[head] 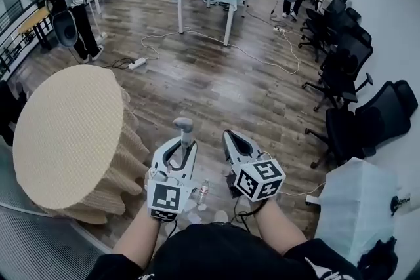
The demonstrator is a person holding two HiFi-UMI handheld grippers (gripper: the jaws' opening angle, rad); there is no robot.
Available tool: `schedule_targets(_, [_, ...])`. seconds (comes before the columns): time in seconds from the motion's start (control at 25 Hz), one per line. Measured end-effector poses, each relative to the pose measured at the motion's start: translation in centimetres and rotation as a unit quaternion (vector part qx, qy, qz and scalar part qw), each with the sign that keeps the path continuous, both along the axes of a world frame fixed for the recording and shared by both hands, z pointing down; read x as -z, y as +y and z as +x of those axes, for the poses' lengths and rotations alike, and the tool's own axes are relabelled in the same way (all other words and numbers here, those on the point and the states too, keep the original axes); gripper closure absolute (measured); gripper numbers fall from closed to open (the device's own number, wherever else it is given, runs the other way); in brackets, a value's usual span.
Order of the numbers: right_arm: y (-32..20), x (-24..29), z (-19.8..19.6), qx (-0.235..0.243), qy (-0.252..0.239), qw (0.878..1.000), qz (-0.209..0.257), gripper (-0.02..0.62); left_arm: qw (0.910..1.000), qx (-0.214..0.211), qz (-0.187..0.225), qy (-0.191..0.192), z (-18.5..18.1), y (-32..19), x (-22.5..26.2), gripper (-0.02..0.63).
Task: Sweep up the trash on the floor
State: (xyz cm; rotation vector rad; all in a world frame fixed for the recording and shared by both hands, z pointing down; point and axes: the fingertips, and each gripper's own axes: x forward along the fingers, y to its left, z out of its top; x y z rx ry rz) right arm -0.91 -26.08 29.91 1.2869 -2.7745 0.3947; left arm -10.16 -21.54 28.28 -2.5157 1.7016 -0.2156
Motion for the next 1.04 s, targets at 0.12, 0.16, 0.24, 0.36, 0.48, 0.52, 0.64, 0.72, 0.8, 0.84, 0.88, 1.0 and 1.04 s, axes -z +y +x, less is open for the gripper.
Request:
schedule_targets(0.12, [0.4,3.3,-0.7,0.013,-0.002,0.999,0.036,0.583,0.9996,-0.001,0.028,0.005,0.0,0.0,2.2,0.515])
schedule_targets(0.16, [0.5,4.1,-0.8,0.015,0.001,0.999,0.048,0.583,0.9994,0.0,0.035,0.006,0.0,0.1,2.7,0.515])
schedule_targets(0.24, [0.7,4.8,-1.1,0.018,0.003,0.998,0.062,0.582,0.9991,0.001,0.043,0.007,-0.1,0.3,3.4,0.515])
schedule_targets(0.36, [0.9,4.5,-1.4,0.024,-0.003,0.998,0.057,0.583,0.999,0.0,0.043,0.011,-0.2,0.4,4.3,0.515])
schedule_targets(0.48, [1.1,3.7,-1.3,0.026,-0.006,0.999,0.048,0.582,0.9992,0.0,0.037,0.016,-0.3,0.5,4.2,0.515])
schedule_targets(0.52, [1.2,3.5,-1.3,0.028,-0.006,0.999,0.046,0.582,0.9992,0.001,0.035,0.021,-0.4,0.6,4.2,0.515])
schedule_targets(0.64, [1.4,2.9,-1.6,0.043,-0.017,0.998,0.034,0.582,0.9992,0.002,0.029,0.029,-0.6,0.6,3.9,0.515])
schedule_targets(0.72, [1.6,2.7,-1.9,0.054,-0.028,0.998,0.025,0.581,0.9993,0.001,0.024,0.028,-0.6,0.6,3.5,0.515])
schedule_targets(0.8, [1.6,2.4,-2.0,0.056,-0.027,0.998,0.023,0.581,0.9994,-0.002,0.021,0.028,-0.5,0.6,3.4,0.515])
schedule_targets(0.84, [1.6,2.4,-2.0,0.055,-0.025,0.998,0.022,0.582,0.9994,-0.003,0.021,0.026,-0.5,0.6,3.3,0.515])
schedule_targets(0.88, [1.6,2.3,-1.9,0.055,-0.024,0.998,0.022,0.581,0.9995,-0.005,0.02,0.024,-0.3,0.6,3.2,0.514])
schedule_targets(1.0, [1.6,2.3,-1.9,0.055,-0.023,0.998,0.021,0.582,0.9996,-0.009,0.016,0.02,-0.1,0.4,3.0,0.514])
schedule_targets(1.04, [1.5,2.4,-1.9,0.055,-0.023,0.998,0.021,0.582,0.9997,-0.01,0.014,0.019,0.0,0.3,3.0,0.514])
